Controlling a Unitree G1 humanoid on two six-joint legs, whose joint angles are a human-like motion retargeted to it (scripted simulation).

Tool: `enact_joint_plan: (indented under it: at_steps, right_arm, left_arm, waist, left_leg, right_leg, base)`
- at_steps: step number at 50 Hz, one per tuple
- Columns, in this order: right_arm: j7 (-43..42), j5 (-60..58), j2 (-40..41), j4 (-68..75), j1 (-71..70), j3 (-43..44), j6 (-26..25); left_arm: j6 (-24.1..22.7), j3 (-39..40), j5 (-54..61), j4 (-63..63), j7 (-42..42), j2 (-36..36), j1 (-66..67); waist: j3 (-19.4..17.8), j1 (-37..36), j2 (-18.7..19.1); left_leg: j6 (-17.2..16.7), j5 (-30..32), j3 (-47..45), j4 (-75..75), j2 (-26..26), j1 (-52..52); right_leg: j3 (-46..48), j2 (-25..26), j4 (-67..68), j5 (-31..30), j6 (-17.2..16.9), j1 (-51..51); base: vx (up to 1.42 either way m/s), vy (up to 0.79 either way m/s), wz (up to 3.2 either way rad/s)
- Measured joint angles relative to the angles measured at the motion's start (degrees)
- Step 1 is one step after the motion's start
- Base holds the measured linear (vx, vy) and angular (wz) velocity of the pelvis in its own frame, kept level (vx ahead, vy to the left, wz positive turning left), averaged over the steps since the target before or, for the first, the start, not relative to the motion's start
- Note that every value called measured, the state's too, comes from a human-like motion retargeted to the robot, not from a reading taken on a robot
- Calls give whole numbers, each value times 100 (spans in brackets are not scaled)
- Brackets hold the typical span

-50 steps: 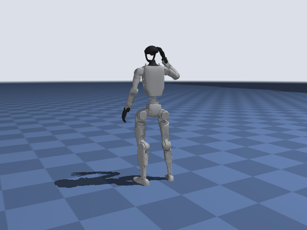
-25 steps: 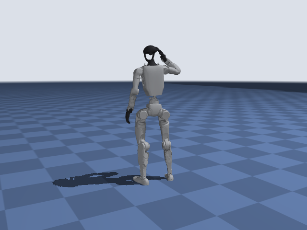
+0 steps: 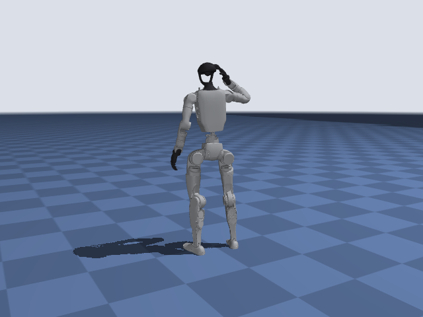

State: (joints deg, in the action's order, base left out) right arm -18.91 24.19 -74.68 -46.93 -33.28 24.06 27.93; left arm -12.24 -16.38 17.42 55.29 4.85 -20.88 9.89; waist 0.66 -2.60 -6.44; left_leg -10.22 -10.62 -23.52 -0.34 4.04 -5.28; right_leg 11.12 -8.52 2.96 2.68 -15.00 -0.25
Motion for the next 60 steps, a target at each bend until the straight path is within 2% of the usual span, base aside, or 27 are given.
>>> enact_joint_plan:
  at_steps: [43, 48, 52, 55, 60]
  right_arm:
    - [36, 148, 174, 145, 135, -64, -12]
    - [221, 620, 682, 262, 607, -305, 59]
    - [563, 1052, 1519, 535, 1652, -438, -58]
    - [776, 982, 2266, 1027, 2607, -697, -365]
    - [778, -282, 3329, 2848, 3717, -1845, -1079]
  left_arm:
    - [-2, -6, -5, 30, 47, 37, -92]
    - [-23, 2, 19, 68, 186, 85, -152]
    - [-40, 54, -33, 133, 347, 120, -279]
    - [-35, 94, -163, 153, 476, 145, -364]
    - [-6, 153, -534, 172, 783, 224, -458]
  waist:
    - [-66, -55, -31]
    - [-101, -32, -38]
    - [-165, -35, -87]
    - [-209, -90, -122]
    - [-258, -197, -126]
  left_leg:
    - [8, 30, 12, -11, -12, 30]
    - [25, 23, 15, -8, -19, 12]
    - [45, 22, 36, -7, -28, -4]
    - [52, 20, 48, -5, -29, -9]
    - [35, 22, 71, -4, -27, -5]
  right_leg:
    - [5, -9, -3, -28, 0, -28]
    - [6, -18, 4, -17, 0, -11]
    - [26, -29, 19, 0, 0, 9]
    - [39, -31, 26, 10, 0, 18]
    - [66, -34, 42, 26, 0, 20]
  base:
    - [0, 0, 0]
    - [0, 0, 0]
    - [0, 0, 0]
    - [0, 0, 0]
    - [0, 0, 0]
